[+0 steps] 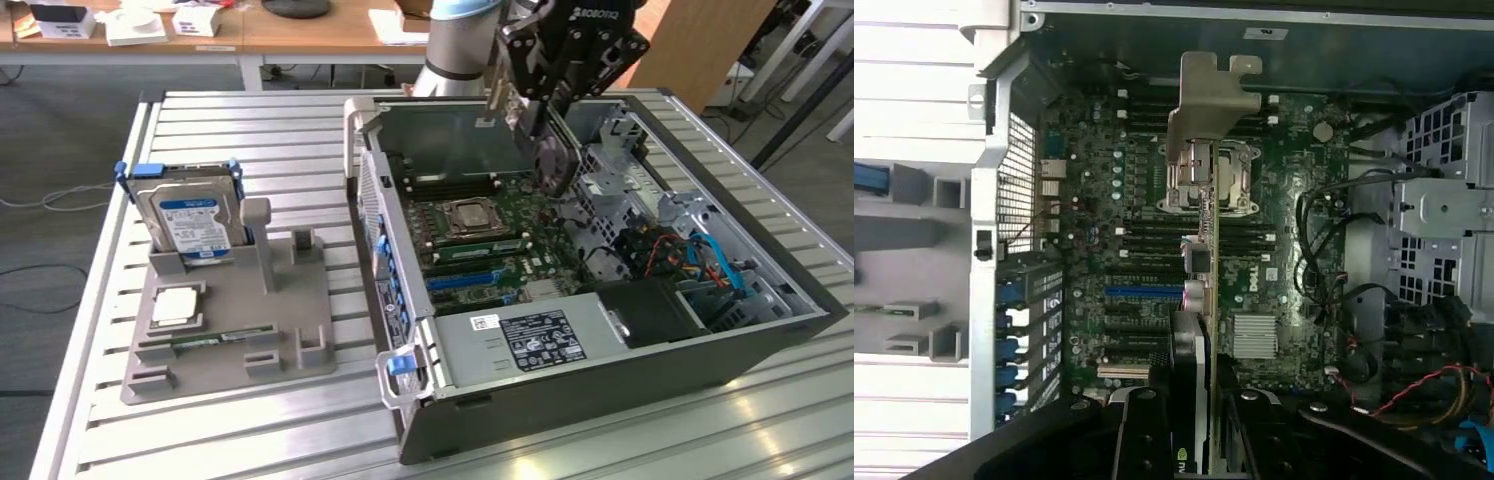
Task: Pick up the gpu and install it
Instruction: 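Pick up the gpu and move the gpu toward the slot, then insert the gpu into the slot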
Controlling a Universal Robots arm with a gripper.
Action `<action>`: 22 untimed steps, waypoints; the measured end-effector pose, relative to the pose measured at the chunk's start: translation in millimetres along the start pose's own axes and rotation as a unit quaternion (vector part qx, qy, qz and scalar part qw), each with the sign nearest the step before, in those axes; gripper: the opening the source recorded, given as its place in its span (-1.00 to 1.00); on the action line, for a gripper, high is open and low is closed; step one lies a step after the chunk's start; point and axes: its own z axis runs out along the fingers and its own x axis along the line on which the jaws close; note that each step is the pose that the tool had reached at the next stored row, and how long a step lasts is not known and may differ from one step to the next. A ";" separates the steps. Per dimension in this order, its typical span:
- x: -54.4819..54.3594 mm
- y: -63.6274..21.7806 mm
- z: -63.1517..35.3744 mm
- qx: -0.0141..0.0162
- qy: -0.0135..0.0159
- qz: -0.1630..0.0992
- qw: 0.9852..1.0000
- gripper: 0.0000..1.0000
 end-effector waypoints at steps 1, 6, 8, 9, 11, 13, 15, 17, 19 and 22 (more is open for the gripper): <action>-4.0 0.0 0.0 0.000 0.000 0.000 1.000 -0.45; -22.9 -0.2 -0.2 0.000 0.000 0.000 1.000 -0.45; -25.3 -0.3 -0.2 0.000 0.000 0.000 1.000 -0.45; -25.3 -0.3 -0.2 0.000 0.000 0.000 1.000 -0.45; -25.4 -0.3 -0.1 0.000 0.000 0.000 1.000 -0.45; -25.5 -0.3 -0.2 0.000 0.000 0.000 1.000 -0.45; -25.4 -0.3 -0.1 0.000 0.000 0.000 1.000 -0.45; -25.5 -0.3 -0.2 0.000 0.000 0.000 1.000 -0.45; -25.5 -0.3 -0.1 0.000 0.000 0.000 1.000 -0.45; -25.5 -0.3 -0.2 0.000 0.000 0.000 1.000 -0.45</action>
